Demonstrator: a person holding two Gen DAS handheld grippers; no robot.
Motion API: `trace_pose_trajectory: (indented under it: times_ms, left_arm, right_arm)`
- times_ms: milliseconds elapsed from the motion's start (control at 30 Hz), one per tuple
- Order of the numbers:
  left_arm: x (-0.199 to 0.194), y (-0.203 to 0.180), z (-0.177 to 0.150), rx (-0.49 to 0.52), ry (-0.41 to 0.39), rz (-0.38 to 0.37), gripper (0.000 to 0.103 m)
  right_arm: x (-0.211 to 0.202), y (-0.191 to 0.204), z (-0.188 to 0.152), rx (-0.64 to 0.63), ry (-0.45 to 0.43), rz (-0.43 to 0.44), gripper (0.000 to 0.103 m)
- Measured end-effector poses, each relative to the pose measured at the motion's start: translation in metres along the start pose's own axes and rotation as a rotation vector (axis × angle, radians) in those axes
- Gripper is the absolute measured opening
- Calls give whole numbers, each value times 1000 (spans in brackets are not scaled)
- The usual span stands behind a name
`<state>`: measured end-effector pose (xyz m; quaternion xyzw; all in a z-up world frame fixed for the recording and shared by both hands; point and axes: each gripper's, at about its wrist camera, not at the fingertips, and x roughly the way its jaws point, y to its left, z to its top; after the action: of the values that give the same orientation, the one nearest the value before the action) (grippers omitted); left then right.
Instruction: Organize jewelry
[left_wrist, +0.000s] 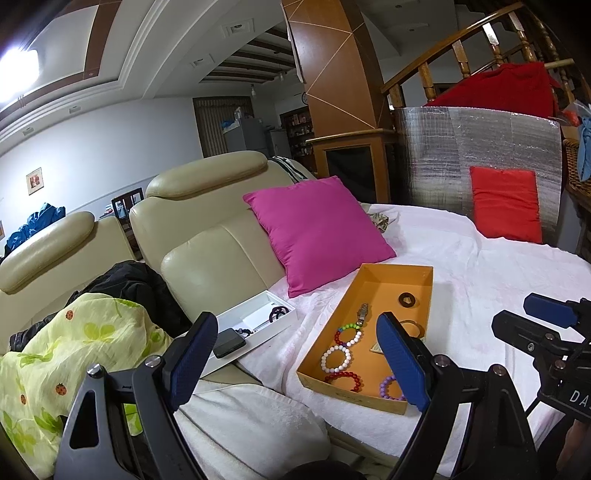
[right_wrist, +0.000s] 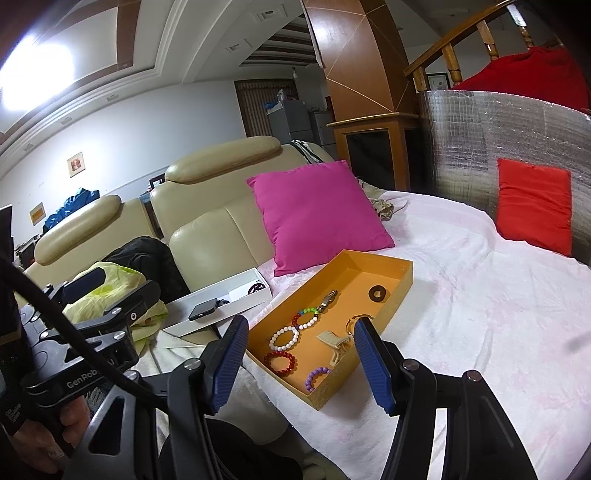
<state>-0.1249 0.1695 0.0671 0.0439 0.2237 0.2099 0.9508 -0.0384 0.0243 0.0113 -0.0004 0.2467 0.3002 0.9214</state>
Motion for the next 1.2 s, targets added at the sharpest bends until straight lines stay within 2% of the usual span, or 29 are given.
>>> trace_pose_trajectory:
  times_ms: [833, 1200]
  left_arm:
    - [14, 6, -5, -14, 32, 11, 88]
    - [36, 4, -2, -19, 47, 0, 88]
  right_arm:
    - [13, 3, -2, 0, 31, -2, 63]
    - [31, 4, 1, -14, 55, -17, 63]
